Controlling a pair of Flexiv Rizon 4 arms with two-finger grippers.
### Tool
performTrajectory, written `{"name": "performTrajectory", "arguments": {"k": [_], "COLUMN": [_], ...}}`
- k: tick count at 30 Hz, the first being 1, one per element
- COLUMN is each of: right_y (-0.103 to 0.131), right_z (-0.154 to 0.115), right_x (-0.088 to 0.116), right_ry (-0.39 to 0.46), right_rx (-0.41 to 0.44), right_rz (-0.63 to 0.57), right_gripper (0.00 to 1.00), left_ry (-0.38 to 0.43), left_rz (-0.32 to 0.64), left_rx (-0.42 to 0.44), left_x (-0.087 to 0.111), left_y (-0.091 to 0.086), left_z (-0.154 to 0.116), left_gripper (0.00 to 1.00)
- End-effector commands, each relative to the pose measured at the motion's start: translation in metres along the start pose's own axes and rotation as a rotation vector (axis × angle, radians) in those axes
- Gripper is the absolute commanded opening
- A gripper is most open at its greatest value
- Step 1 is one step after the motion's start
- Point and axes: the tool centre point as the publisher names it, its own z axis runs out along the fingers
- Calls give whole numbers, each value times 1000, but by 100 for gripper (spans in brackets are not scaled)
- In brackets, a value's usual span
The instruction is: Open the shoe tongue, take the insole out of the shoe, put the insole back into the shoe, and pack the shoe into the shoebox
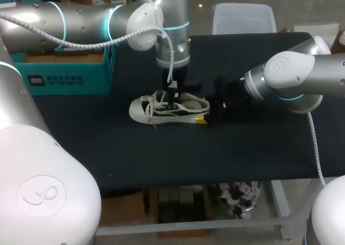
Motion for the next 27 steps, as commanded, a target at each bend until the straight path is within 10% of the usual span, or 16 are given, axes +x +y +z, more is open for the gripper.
{"name": "performTrajectory", "arguments": {"k": [1, 14, 27], "right_y": [-5, -5, -5], "right_z": [0, 0, 0], "right_x": [-2, -2, -2], "right_ry": [5, 5, 5], "right_rx": [-3, -3, -3], "right_rz": [1, 1, 1], "right_gripper": [0, 0, 0], "left_ry": [-19, -46, -81], "left_rz": [-8, -57, -38], "left_rx": [-12, -23, -51], "left_x": [7, -7, -9], "left_y": [1, 6, 10], "left_z": [23, 45, 58], "left_gripper": [0, 0, 23]}}
